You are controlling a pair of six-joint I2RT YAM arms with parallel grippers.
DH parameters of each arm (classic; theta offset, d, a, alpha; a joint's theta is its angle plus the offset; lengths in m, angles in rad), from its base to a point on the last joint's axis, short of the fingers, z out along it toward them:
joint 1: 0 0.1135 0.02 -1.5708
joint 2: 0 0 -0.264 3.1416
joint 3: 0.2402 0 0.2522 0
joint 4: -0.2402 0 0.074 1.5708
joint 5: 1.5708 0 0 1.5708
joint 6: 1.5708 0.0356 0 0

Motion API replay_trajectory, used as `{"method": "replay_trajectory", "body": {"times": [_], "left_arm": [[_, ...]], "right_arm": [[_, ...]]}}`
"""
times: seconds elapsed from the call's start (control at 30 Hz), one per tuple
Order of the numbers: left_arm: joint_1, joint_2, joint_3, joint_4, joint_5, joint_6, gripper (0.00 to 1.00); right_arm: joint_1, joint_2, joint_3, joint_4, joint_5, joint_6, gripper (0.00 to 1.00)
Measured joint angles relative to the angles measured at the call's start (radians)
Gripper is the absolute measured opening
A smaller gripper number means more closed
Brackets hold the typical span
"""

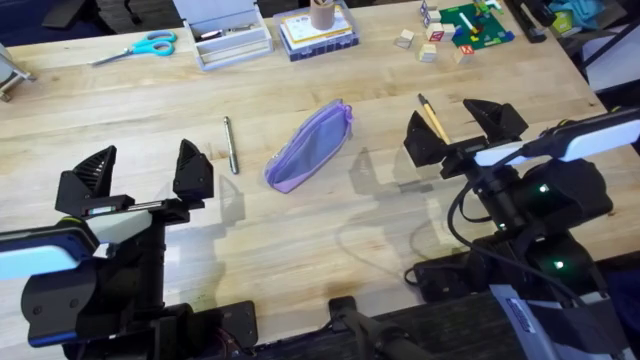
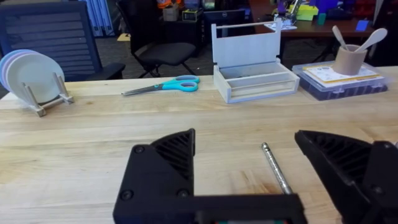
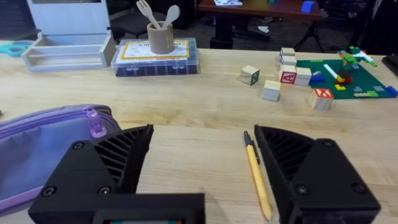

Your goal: Unzip the bag, pick up the pens from the table one at a time and place them inside, then zip the bag closed.

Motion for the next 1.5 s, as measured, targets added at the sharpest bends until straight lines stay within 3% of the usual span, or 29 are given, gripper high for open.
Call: {"method": "replay_trajectory", "body": {"times": [0.7, 0.83, 1.0, 1.03, 1.27, 1.5], "left_arm": [[0.0, 0.0, 0.001, -0.011, 0.0, 0.017, 0.993], [0.0, 0.001, 0.032, -0.122, 0.0, 0.023, 0.994], [0.0, 0.072, 0.176, -0.269, 0.0, 0.028, 0.994], [0.0, 0.142, 0.273, -0.305, 0.0, 0.03, 0.994], [0.0, 0.342, 0.499, -0.344, 0.008, 0.038, 0.994], [0.0, 0.487, 0.708, -0.407, 0.114, 0.111, 0.994]], "right_arm": [[0.0, 0.0, 0.006, -0.023, -0.002, 0.025, 0.996], [0.0, 0.002, 0.068, -0.164, -0.01, 0.059, 0.996], [0.0, 0.044, 0.187, -0.395, -0.031, 0.079, 0.996], [0.0, 0.093, 0.305, -0.478, -0.04, 0.082, 0.996], [0.0, 0.254, 0.621, -0.669, -0.056, 0.087, 0.997], [0.0, 0.457, 0.878, -0.861, -0.068, 0.095, 0.998]]}}
